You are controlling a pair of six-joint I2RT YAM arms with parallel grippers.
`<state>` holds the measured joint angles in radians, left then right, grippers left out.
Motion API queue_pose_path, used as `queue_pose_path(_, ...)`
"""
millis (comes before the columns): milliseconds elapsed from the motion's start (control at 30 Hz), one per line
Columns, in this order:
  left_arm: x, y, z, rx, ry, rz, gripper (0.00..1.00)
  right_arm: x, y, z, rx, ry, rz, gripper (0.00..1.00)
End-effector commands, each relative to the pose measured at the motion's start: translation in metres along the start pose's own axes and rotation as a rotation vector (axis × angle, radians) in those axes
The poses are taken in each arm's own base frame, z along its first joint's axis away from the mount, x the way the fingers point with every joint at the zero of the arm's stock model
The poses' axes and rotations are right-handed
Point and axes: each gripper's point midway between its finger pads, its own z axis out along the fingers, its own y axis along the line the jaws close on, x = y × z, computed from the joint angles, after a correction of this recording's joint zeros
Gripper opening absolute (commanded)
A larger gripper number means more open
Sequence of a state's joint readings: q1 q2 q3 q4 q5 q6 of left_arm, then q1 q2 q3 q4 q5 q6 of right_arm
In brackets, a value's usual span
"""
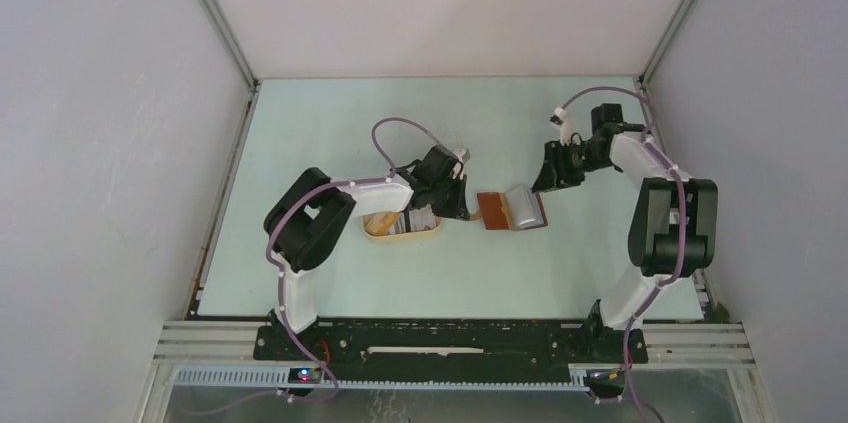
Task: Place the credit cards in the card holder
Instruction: Open the card holder at the center of the board.
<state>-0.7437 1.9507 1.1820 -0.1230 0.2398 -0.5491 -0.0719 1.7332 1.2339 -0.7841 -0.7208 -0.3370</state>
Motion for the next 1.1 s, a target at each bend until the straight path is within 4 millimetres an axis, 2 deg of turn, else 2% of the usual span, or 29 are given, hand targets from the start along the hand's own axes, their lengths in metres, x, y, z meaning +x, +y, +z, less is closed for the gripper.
queue_pose_path(0, 0.000, 0.001, -0.001, 0.001, 0.000, 0.010, 0.00, -0.002, 0.013, 0.024, -0.073, 0.005, -0.016, 0.52)
queue_pose_path(200, 0.002, 0.001, -0.002, 0.007, -0.006, 0.000, 0.00, 0.006, -0.006, 0.040, -0.002, 0.054, 0.010, 0.54)
queue_pose_path(400, 0.001, 0.000, -0.002, 0.013, -0.008, 0.000, 0.00, 0.017, -0.009, 0.052, 0.037, 0.117, -0.013, 0.56)
queue_pose_path(733, 0.001, -0.005, -0.002, 0.033, -0.009, 0.000, 0.00, 0.025, 0.021, 0.058, -0.118, 0.142, -0.009, 0.52)
queue_pose_path(1067, 0.000, -0.008, -0.003, 0.043, -0.017, -0.004, 0.00, 0.022, 0.073, 0.053, -0.384, 0.121, 0.058, 0.52)
